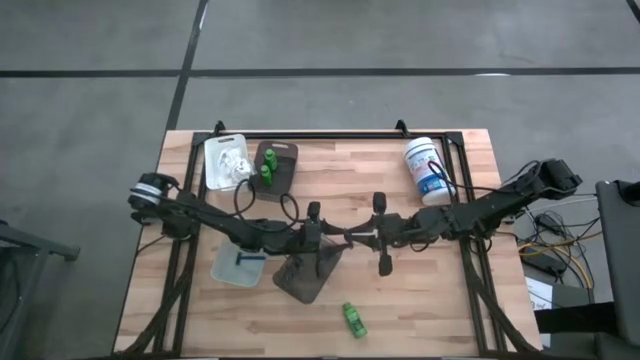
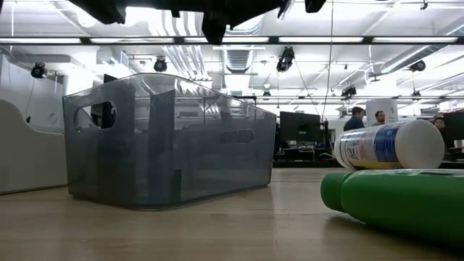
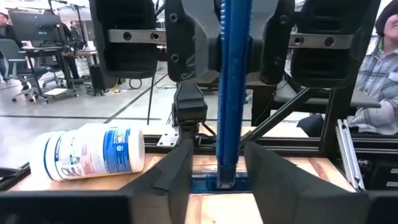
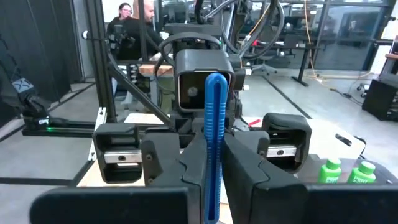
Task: Pick & Place Travel size toiletries
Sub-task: Put the blue razor into the gray bin
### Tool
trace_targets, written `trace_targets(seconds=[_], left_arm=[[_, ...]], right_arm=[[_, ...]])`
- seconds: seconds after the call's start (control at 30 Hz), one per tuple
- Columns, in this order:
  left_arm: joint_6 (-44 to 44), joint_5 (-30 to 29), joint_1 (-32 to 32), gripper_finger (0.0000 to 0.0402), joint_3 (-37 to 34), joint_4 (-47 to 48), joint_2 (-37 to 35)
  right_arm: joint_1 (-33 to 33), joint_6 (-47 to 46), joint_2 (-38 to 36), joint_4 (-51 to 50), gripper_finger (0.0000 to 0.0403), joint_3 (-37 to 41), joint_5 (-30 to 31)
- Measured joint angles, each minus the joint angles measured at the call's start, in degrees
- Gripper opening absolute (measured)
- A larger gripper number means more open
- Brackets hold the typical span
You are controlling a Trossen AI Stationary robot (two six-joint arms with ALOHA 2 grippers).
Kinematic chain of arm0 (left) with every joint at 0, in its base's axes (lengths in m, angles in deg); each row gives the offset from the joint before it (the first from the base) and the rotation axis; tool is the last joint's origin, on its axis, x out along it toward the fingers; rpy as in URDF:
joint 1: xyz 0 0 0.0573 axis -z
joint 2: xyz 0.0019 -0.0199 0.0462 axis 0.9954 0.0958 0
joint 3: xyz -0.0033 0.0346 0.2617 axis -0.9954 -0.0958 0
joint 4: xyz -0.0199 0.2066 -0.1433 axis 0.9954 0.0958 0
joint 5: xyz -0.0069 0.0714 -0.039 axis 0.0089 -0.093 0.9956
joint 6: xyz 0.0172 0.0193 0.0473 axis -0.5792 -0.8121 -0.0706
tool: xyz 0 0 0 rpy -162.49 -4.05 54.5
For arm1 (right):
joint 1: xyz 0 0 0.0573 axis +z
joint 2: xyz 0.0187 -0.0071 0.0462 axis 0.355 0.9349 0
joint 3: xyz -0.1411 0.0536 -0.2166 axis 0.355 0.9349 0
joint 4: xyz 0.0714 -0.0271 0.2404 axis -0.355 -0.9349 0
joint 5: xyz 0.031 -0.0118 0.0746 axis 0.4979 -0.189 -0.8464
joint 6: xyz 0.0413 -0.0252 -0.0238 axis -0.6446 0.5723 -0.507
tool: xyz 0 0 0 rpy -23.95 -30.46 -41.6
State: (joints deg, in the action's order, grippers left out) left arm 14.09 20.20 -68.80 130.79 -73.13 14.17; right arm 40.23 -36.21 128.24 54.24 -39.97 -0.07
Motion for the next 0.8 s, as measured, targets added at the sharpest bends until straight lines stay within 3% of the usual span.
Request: trace_targets(seconds=[0.27, 0.43, 0.8], left_arm=[[-1.0, 0.0, 0.0, 0.0029, -0.1, 1.3, -0.2], [-0.5, 0.0, 0.0, 0.0033, -0.1, 5.5, -1.2], [3.0, 0.1, 1.4, 0.0033, -0.1, 38.8, -17.0]], right_arm=[[0.0, 0.1, 0.0, -0.6, 0.0050, 0.0, 0.0], [0.0, -0.5, 0.0, -3.2, 0.0078, 0.0, 0.0], [0.0, -4.9, -0.1, -9.0, 0.0154, 0.0, 0.2]])
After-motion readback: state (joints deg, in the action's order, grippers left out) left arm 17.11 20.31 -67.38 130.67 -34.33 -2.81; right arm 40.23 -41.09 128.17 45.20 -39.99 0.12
